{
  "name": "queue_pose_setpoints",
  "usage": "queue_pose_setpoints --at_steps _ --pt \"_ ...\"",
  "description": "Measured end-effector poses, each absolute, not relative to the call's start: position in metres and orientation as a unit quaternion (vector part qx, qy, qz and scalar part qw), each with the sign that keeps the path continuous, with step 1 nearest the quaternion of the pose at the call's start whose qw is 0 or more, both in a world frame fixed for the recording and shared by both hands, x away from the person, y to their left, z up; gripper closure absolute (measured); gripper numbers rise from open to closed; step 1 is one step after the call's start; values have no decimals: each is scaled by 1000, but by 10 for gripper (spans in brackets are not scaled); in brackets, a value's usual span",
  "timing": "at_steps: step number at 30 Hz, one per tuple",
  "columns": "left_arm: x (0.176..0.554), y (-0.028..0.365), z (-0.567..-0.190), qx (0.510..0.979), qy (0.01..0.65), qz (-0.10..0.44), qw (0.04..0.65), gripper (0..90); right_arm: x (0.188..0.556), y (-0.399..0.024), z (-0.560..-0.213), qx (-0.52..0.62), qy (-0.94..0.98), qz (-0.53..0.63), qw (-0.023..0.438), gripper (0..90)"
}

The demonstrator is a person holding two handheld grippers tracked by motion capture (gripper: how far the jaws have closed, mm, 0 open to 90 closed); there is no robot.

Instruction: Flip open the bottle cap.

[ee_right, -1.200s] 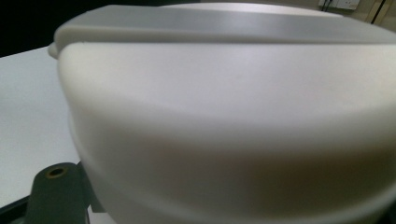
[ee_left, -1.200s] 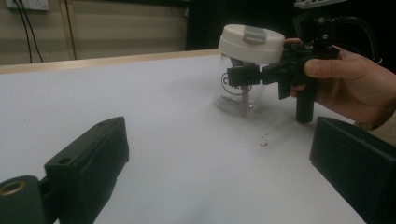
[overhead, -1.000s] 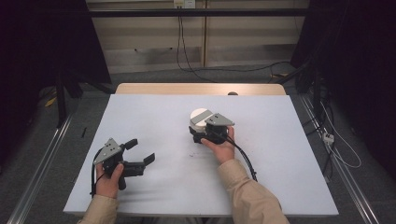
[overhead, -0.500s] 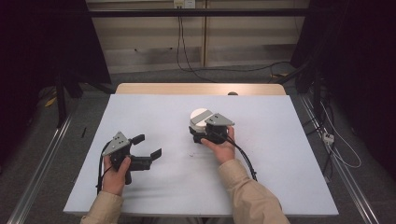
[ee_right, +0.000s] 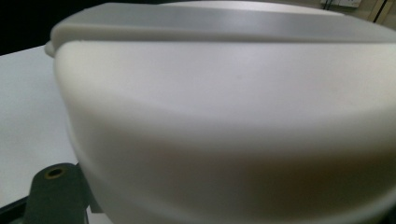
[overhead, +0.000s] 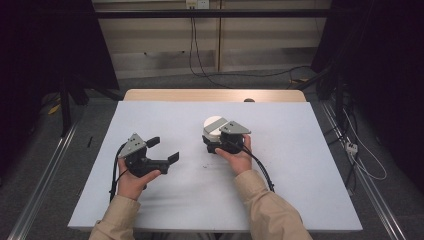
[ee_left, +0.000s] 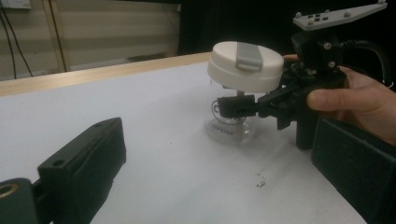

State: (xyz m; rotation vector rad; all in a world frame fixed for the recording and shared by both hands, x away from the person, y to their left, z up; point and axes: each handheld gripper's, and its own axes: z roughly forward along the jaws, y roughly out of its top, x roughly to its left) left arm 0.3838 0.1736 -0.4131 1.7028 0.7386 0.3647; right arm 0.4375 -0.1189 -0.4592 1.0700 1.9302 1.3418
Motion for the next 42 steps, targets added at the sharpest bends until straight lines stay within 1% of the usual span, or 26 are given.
queue_pose_setpoints --at_steps 9,12,16,21,22,25,26,27,29,31,33,34,36,42 --pt "396 153 -409 738 301 166 581 50 437 -119 -459 398 720 497 275 184" --pt "400 146 -408 741 295 168 579 72 437 -119 -459 398 720 498 274 184" --pt "405 139 -408 745 294 156 579 157 437 -119 -459 397 720 498 275 184" --pt "413 133 -409 749 291 138 580 324 437 -119 -459 398 721 497 274 184" --pt "414 132 -410 748 292 136 580 353 437 -119 -459 398 721 497 274 184" --pt "417 130 -411 751 293 133 577 400 437 -119 -459 398 721 497 274 184" --pt "417 130 -411 754 287 130 576 449 437 -119 -459 398 721 497 274 184" --pt "418 130 -411 753 289 131 577 507 437 -119 -459 398 721 497 274 184" --pt "419 128 -411 755 285 130 576 560 437 -119 -459 398 721 497 274 184" --pt "420 127 -410 758 280 133 574 589 437 -119 -459 397 721 497 274 184" --pt "421 126 -409 759 279 136 573 645 437 -119 -459 398 722 496 274 184" --pt "423 124 -407 763 275 145 567 667 437 -119 -459 398 722 496 274 184" --pt "425 122 -407 768 274 137 563 691 437 -119 -459 398 722 496 273 184" --pt "425 115 -409 780 264 126 554 698 437 -119 -459 398 723 495 273 184"
